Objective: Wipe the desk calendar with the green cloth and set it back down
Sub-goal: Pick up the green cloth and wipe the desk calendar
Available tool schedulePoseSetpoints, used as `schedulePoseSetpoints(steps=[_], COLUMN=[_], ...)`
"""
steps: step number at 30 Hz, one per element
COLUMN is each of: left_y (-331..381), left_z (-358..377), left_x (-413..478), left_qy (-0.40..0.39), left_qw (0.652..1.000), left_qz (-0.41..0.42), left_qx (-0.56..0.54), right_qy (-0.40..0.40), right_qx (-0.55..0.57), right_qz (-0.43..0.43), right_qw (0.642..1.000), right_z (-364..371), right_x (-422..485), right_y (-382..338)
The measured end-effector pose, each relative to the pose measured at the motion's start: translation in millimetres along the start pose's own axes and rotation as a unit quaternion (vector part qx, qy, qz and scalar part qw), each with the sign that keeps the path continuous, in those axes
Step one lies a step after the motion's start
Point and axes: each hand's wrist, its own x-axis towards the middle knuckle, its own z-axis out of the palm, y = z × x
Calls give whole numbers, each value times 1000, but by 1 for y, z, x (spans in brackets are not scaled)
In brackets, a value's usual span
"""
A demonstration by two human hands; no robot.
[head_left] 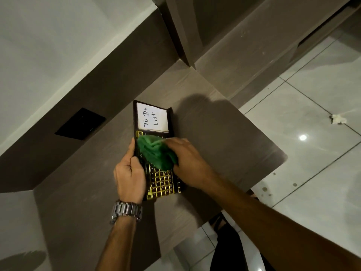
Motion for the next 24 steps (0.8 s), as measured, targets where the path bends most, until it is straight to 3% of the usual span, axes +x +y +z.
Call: schedulePoseSetpoints(steps=[3,7,12,17,22,24], left_y=[1,3,6,4,1,2], left_z=[0,-1,-1,0,2,2], left_x=[1,2,1,3,3,3], left_qy=[2,-7,-3,-3,6,10], left_qw=[1000,1000,999,1000,999,999], left_qz=[12,23,24,14,29,35], left_qx=[-3,-1,22,22,20,24], right_qy=[-16,-57,-59,-136,-47,-48], right_qx=[15,110,-10,86,124,130], right_qz=[56,46,37,56,56,44], right_qw=[998,991,998,985,990,989], right_z=[0,-2,-9,-17,-30,-29], right_x=[-8,-9,-11,6,29,38], right_y=[0,-4,9,6,4,-2])
